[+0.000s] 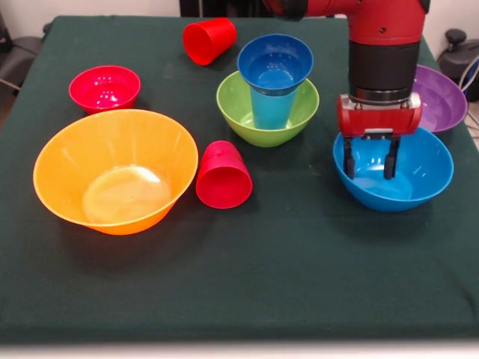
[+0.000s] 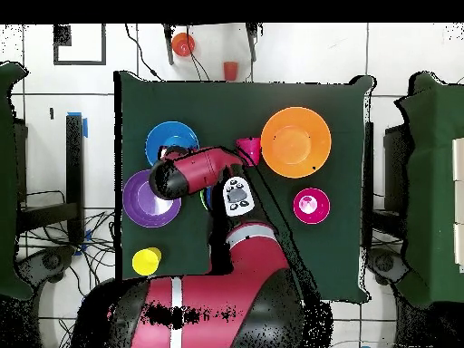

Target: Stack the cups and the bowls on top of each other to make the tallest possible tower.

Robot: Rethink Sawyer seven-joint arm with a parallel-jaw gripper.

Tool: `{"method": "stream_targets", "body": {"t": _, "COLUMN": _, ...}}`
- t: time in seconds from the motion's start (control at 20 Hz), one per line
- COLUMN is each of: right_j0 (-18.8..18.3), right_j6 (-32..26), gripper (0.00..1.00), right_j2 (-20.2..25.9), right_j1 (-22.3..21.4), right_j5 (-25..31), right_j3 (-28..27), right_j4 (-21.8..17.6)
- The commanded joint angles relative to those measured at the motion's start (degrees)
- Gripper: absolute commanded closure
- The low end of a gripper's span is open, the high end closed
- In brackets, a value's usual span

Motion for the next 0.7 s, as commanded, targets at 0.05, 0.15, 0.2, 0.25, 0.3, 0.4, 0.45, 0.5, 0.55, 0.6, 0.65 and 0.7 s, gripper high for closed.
{"method": "stream_targets", "body": {"t": 0.05, "right_j0": 0.3, "right_j6": 0.4, "gripper": 0.0, "right_j2": -1.0, "right_j1": 4.3, "right_j5": -4.2, "right_j3": 1.9, "right_j4": -5.0}}
{"method": "stream_targets", "body": {"t": 0.15, "right_j0": 0.8, "right_j6": 0.1, "gripper": 0.0, "right_j2": -1.7, "right_j1": 5.4, "right_j5": -4.8, "right_j3": 1.1, "right_j4": -5.3}}
{"method": "stream_targets", "body": {"t": 0.2, "right_j0": 1.3, "right_j6": 0.3, "gripper": 0.0, "right_j2": -2.5, "right_j1": 6.6, "right_j5": -5.7, "right_j3": 0.2, "right_j4": -5.4}}
{"method": "stream_targets", "body": {"t": 0.25, "right_j0": 1.5, "right_j6": 0.4, "gripper": 0.0, "right_j2": -2.9, "right_j1": 6.9, "right_j5": -6.1, "right_j3": -0.1, "right_j4": -5.2}}
{"method": "stream_targets", "body": {"t": 0.3, "right_j0": 1.8, "right_j6": 0.7, "gripper": 0.0, "right_j2": -3.4, "right_j1": 7.6, "right_j5": -6.7, "right_j3": -0.8, "right_j4": -5.0}}
{"method": "stream_targets", "body": {"t": 0.4, "right_j0": 2.3, "right_j6": 0.9, "gripper": 0.0, "right_j2": -4.1, "right_j1": 7.8, "right_j5": -7.2, "right_j3": -0.8, "right_j4": -4.5}}
{"method": "stream_targets", "body": {"t": 0.45, "right_j0": 2.5, "right_j6": 1.0, "gripper": 0.0, "right_j2": -4.4, "right_j1": 7.7, "right_j5": -7.3, "right_j3": -0.8, "right_j4": -4.3}}
{"method": "stream_targets", "body": {"t": 0.5, "right_j0": 3.0, "right_j6": 1.2, "gripper": 0.0, "right_j2": -5.0, "right_j1": 7.0, "right_j5": -7.1, "right_j3": -0.3, "right_j4": -4.0}}
{"method": "stream_targets", "body": {"t": 0.55, "right_j0": 3.1, "right_j6": 1.2, "gripper": 0.0, "right_j2": -5.3, "right_j1": 6.6, "right_j5": -6.9, "right_j3": 0.0, "right_j4": -3.7}}
{"method": "stream_targets", "body": {"t": 0.6, "right_j0": 3.2, "right_j6": 1.7, "gripper": 0.0, "right_j2": -5.4, "right_j1": 5.9, "right_j5": -6.8, "right_j3": 1.0, "right_j4": -3.2}}
{"method": "stream_targets", "body": {"t": 0.65, "right_j0": 2.2, "right_j6": 1.1, "gripper": 0.0, "right_j2": -4.1, "right_j1": 4.7, "right_j5": -5.7, "right_j3": 2.0, "right_j4": -2.8}}
{"method": "stream_targets", "body": {"t": 0.7, "right_j0": 1.3, "right_j6": 0.6, "gripper": 0.0, "right_j2": -2.8, "right_j1": 3.6, "right_j5": -4.5, "right_j3": 3.0, "right_j4": -2.3}}
